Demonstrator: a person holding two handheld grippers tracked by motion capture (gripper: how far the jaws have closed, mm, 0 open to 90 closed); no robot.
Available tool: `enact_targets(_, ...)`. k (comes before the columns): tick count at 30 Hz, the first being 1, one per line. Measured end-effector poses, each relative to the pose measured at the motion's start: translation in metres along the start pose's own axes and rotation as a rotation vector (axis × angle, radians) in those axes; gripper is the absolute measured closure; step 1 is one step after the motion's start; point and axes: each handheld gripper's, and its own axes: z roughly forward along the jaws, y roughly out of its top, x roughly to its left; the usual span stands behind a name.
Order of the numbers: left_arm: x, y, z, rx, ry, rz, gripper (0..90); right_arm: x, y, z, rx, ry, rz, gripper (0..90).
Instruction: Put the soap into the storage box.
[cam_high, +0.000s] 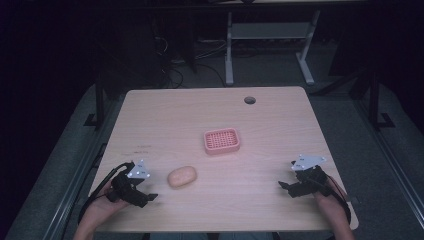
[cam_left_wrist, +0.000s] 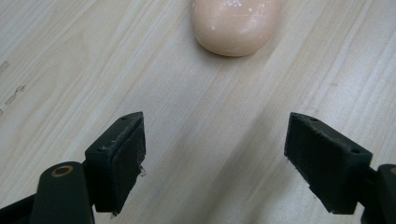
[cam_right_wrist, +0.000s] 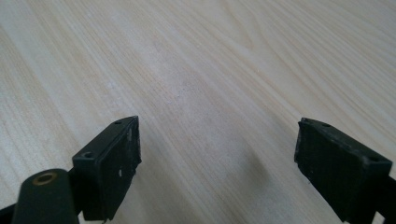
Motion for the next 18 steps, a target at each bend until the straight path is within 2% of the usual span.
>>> enact_targets(11,-0.003,0.006,0.003,0.005,-0.010,0.008,20.3,0.001,0.000,0.000,0.005,0.000,-0.002,13.9)
enact_targets(15,-0.003,0.009,0.006,0.027,-0.013,0.020,20.3,0.001,0.000,0.000,0.001,0.001,-0.002,14.0)
enact_targets(18,-0.003,0.011,0.007,0.026,-0.016,0.016,20.2,0.001,0.000,0.000,-0.002,0.003,0.001,14.0)
